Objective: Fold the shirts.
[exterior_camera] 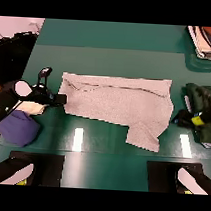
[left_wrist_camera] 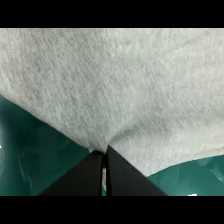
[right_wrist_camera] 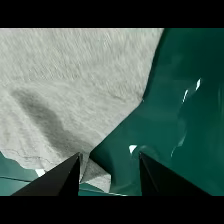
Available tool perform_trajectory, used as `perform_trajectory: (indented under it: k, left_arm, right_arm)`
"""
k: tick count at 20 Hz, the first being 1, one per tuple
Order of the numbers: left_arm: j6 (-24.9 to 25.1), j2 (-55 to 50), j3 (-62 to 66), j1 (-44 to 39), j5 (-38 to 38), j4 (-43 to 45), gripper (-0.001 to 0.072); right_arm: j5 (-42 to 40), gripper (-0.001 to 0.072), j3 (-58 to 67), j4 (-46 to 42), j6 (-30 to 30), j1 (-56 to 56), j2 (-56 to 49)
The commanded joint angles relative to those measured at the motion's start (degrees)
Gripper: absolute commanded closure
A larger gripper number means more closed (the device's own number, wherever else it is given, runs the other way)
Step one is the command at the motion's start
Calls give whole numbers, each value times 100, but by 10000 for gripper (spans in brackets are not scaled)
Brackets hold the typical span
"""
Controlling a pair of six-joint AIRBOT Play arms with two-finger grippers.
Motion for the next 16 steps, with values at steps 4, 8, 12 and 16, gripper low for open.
perform_trajectory:
  k: [4, 8, 12, 16]
  left_arm:
    - [13, 116, 52, -2, -129, -37, 682]
    - [13, 116, 52, -2, -205, -35, 681]
    - [22, 116, 52, -2, -372, 20, 682]
    - [15, 387, 55, -2, -1019, 568, 683]
  right_arm:
    - [-756, 303, -1467, 981, 0, -114, -107]
    - [-1257, 357, -1521, 997, 0, 144, -503]
    - [-1600, 637, -1519, 981, -7, 763, -728]
    - [-1453, 700, -1517, 920, -13, 968, -120]
